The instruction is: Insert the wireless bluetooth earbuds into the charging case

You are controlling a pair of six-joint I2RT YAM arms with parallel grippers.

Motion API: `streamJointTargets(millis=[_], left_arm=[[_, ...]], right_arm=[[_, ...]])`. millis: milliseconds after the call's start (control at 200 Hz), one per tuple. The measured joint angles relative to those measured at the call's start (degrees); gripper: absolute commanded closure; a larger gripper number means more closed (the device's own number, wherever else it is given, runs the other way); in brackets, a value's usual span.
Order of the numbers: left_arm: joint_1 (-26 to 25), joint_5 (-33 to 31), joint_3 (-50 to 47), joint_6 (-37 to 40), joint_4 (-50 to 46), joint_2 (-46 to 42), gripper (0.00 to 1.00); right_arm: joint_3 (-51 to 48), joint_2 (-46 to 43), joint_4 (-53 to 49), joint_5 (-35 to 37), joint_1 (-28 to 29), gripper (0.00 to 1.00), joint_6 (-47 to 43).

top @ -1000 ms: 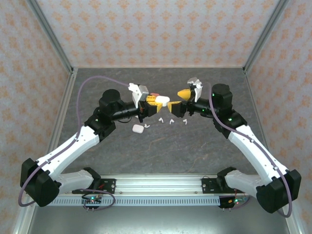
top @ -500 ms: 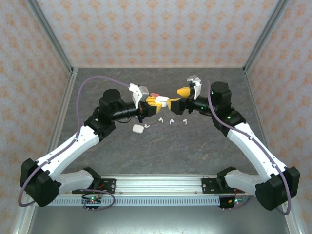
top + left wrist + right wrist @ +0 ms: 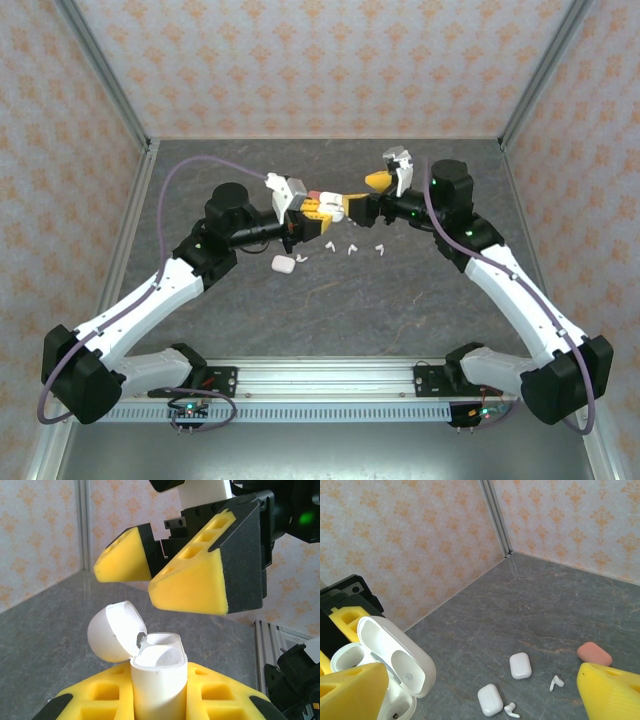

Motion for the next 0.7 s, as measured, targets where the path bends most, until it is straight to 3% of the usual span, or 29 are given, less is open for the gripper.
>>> streamJointTargets(millis=[160,410,701], left_arm=[[0.0,-1.9,0.0,0.9,-0.9,-0.8,1.00],[0.0,-2.3,-0.1,1.4,-1.0,-5.1,1.00],[0.0,-2.3,-0.1,1.4,-1.4,-7.3,1.00]], right_arm=[[0.0,-1.8,-1.2,3.0,-0.9,0.05,1.0],[-0.5,0.1,-3.0,9.7,-3.3,0.17,6.4],[-0.7,16.8,-5.1,10.7,-3.5,0.39,11.7]])
